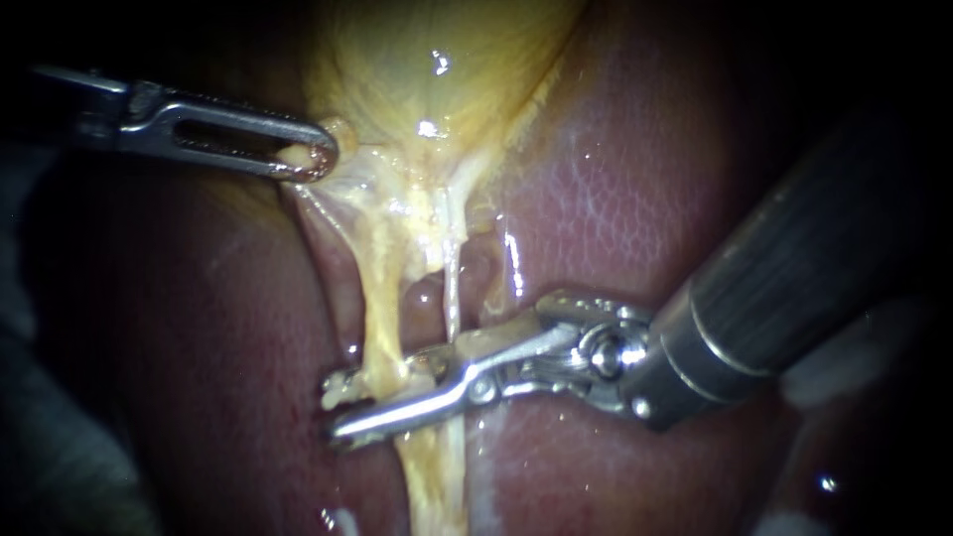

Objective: Clipping second clip left tube

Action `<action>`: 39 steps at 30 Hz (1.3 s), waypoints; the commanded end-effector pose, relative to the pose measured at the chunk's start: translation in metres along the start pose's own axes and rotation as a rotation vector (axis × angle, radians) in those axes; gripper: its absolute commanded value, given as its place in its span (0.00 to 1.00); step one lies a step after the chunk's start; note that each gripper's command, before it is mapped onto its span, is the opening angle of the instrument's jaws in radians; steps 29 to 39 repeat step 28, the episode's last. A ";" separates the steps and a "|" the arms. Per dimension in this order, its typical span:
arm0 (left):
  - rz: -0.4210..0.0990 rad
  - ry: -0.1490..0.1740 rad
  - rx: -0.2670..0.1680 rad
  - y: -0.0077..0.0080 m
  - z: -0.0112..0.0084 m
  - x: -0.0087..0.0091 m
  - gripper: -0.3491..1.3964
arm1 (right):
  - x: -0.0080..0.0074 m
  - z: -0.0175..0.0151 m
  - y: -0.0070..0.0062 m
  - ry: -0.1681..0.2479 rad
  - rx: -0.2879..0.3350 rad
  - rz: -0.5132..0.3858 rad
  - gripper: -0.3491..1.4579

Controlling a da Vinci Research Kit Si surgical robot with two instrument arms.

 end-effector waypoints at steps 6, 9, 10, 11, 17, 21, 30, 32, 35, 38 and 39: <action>0.000 0.001 0.001 0.0000 0.0000 0.0000 0.00 | 0.0001 -0.0004 -0.0003 -0.001 0.002 0.002 0.11; 0.000 0.001 0.001 0.0000 0.0000 0.0000 0.00 | 0.0001 -0.0005 -0.0004 -0.001 0.002 0.002 0.00; 0.000 0.001 0.001 0.0000 0.0000 0.0000 0.00 | 0.0001 -0.0005 -0.0004 -0.001 0.002 0.002 0.00; 0.000 0.001 0.001 0.0000 0.0000 0.0000 0.00 | 0.0000 -0.0005 -0.0003 -0.002 0.002 0.007 0.00; 0.000 0.003 0.003 0.0000 0.0000 0.0000 0.00 | -0.0003 -0.0007 -0.0004 -0.004 0.004 0.012 0.00; -0.001 0.003 0.003 0.0000 0.0000 0.0000 0.00 | -0.0003 -0.0007 -0.0005 -0.004 0.004 0.012 0.00; -0.001 0.003 0.003 0.0002 -0.0001 0.0001 0.00 | -0.0003 -0.0005 -0.0004 -0.003 0.003 0.018 0.00; -0.001 0.003 0.003 0.0002 -0.0001 0.0001 0.00 | -0.0003 -0.0005 -0.0004 -0.003 0.003 0.018 0.00; -0.001 0.003 0.003 0.0002 -0.0001 0.0001 0.00 | -0.0003 -0.0005 -0.0004 -0.003 0.003 0.018 0.00; -0.001 0.003 0.003 0.0002 -0.0001 0.0001 0.00 | -0.0003 -0.0005 -0.0004 -0.003 0.003 0.018 0.00; -0.001 0.003 0.003 0.0002 -0.0001 0.0001 0.00 | -0.0003 -0.0005 -0.0004 -0.003 0.003 0.018 0.00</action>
